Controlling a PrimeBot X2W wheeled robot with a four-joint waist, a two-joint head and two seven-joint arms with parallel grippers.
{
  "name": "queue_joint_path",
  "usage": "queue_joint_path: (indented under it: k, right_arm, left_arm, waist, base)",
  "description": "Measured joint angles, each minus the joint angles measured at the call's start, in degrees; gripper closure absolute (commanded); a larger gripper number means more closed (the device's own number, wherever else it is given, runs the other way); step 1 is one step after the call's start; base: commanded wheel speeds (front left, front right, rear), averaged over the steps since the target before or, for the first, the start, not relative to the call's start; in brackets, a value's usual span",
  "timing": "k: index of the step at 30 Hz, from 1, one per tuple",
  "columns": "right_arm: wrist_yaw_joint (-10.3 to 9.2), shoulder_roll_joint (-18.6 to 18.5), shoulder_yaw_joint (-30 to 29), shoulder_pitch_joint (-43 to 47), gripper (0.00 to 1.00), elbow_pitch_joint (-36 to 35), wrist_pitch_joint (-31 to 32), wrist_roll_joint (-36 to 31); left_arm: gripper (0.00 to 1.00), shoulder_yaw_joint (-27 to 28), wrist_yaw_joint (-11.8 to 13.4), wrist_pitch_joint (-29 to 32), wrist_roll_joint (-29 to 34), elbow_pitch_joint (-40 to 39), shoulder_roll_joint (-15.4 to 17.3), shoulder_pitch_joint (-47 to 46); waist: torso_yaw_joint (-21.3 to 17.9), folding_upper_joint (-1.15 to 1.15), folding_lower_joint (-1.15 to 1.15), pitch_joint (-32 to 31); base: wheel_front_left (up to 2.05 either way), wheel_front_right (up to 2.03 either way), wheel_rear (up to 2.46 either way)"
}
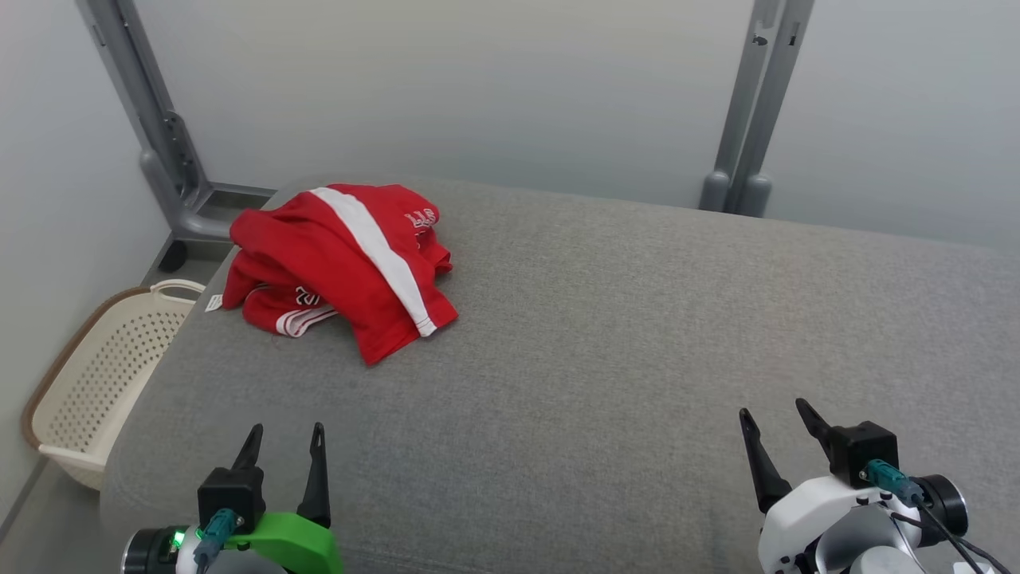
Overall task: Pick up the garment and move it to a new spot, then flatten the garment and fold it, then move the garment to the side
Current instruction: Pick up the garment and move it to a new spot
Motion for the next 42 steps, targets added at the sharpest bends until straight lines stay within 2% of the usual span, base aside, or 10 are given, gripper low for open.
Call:
queue_joint_path:
  k: [10, 16, 21, 27, 34, 42]
  right_arm:
    - [0.00, 0.0, 0.8, -0.6, 0.00, 1.4, -1.5, 1.5]
    - [0.00, 0.0, 1.0, -0.8, 0.00, 2.0, -2.0, 1.9]
    - [0.00, 0.0, 0.7, -0.7, 0.00, 1.5, -2.0, 2.3]
    - [0.00, 0.0, 0.8, -0.5, 0.00, -1.6, -0.7, 2.4]
    - [0.00, 0.0, 3.2, -0.6, 0.00, -6.9, 2.8, 1.4]
    - [0.01, 0.0, 4.7, -3.0, 0.00, -14.8, 7.2, -1.5]
  left_arm:
    - [0.00, -0.1, 0.4, 1.3, -0.1, -1.9, 1.5, 0.2]
    - [0.00, -0.4, 0.4, 2.2, -0.4, -2.7, 2.0, 0.3]
    - [0.00, -1.0, -0.9, 6.8, -1.8, -2.1, 1.8, -1.4]
    - [0.00, -1.1, -2.8, 14.6, -5.2, 2.5, -0.3, -10.6]
    - [0.00, -1.1, -3.4, 25.9, -8.9, 11.6, -2.8, -24.2]
    - [0.00, -0.7, -3.3, 35.5, -10.3, 19.1, -2.5, -40.1]
  waist:
    - [6.5, 0.00, 0.00, 0.1]
    - [9.1, 0.00, 0.00, -0.1]
    - [10.2, 0.00, 0.00, -0.1]
    - [10.0, 0.00, 0.00, 1.5]
    - [7.8, 0.00, 0.00, 4.8]
    - [4.2, 0.00, 0.00, 11.7]
  base:
    - [0.00, 0.00, 0.00]
    - [0.00, 0.00, 0.00]
    - [0.00, 0.00, 0.00]
    - [0.00, 0.00, 0.00]
    - [0.00, 0.00, 0.00]
    - [0.00, 0.00, 0.00]
